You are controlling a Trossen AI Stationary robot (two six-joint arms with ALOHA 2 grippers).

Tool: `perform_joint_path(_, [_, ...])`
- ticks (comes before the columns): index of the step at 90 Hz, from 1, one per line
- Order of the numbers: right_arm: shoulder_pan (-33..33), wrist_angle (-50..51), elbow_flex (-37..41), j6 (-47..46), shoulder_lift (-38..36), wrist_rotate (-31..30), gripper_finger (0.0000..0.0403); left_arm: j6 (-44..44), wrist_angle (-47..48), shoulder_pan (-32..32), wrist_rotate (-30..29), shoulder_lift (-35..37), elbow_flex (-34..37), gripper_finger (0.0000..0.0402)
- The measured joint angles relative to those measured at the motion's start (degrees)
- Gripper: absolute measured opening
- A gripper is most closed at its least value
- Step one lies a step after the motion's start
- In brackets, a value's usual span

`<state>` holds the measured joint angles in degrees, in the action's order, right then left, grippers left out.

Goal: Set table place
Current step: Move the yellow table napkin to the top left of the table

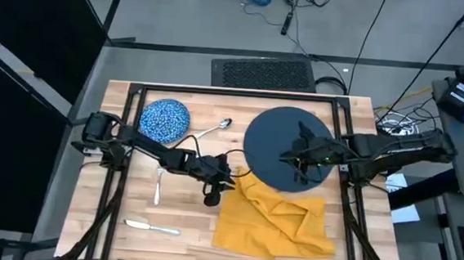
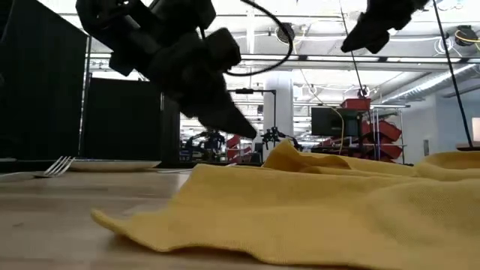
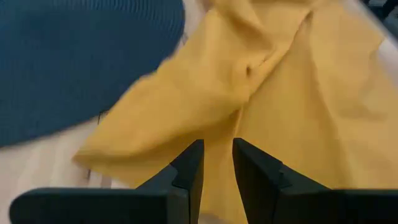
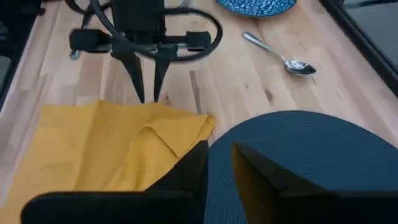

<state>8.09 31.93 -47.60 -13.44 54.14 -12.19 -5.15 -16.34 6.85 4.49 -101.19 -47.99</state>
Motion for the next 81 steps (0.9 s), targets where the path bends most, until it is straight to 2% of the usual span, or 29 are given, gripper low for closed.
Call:
perform_joint_path(23, [0.03, -3.19, 3.45, 0.15, -1.47, -0.13, 0.0063, -0.34, 2.59, 0.0, -0.25, -0.06, 0.02, 0.007])
perform_joint_path(53, [0.01, -4.05, 3.7, 0.58, -1.49, -0.09, 0.0063, -0.51, 1.29, 0.0, -0.22, -5.63, 0.02, 0.007])
perform_joint_path(68, [0.01, -4.03, 3.72, 0.53, -1.49, -0.04, 0.0063, -0.53, 1.3, 0.0, -0.21, -6.16, -0.02, 0.0069])
perform_joint_path(75, [0.01, -4.05, 3.72, 0.5, -1.49, -0.04, 0.0063, -0.61, 1.66, 0.0, -1.0, -6.16, -0.04, 0.0057])
perform_joint_path(81, [0.01, -4.07, 3.72, 0.47, -1.47, -0.03, 0.0063, -0.94, 1.7, 0.0, -1.61, -6.16, -0.04, 0.0029])
